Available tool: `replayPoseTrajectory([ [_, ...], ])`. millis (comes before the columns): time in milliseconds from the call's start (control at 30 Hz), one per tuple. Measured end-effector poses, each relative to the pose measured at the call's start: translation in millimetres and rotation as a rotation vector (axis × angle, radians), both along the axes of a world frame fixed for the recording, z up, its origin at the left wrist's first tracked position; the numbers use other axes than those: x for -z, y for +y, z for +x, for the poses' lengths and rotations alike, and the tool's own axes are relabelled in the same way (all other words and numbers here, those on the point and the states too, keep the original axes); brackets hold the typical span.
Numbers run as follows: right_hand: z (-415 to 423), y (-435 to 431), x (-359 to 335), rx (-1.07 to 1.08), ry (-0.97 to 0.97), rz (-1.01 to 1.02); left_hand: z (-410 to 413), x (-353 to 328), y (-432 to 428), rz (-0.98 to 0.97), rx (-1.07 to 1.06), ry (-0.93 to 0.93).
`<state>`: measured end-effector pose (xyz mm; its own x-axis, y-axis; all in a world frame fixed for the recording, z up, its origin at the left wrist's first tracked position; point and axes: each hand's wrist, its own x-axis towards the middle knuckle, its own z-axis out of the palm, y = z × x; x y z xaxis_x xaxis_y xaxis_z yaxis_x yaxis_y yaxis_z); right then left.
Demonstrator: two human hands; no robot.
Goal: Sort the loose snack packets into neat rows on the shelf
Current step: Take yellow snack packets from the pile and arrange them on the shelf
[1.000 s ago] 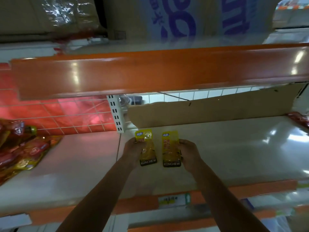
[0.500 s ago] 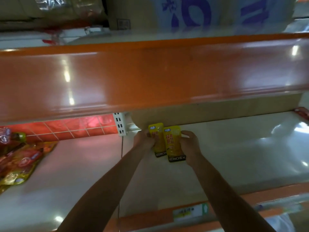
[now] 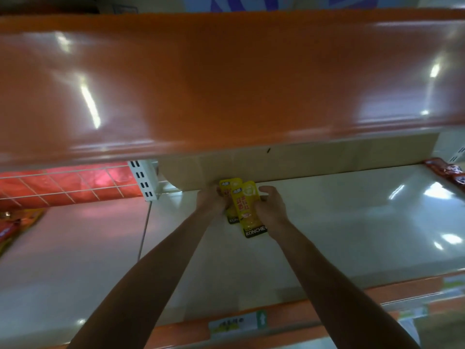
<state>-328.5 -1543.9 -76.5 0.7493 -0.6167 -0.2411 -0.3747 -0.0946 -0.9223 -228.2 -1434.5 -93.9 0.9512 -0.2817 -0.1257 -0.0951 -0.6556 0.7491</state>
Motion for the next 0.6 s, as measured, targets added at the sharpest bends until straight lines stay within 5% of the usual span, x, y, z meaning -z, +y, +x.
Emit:
replayPoseTrajectory([
  [200, -1, -9, 3, -0.007, 0.003, -0.021, 6, 1, -12, 0.153, 0.03, -0.027],
  [600, 0, -11, 4, -0.028, 0.016, -0.045, -2, 2, -3, 0.107, -0.039, -0.056],
])
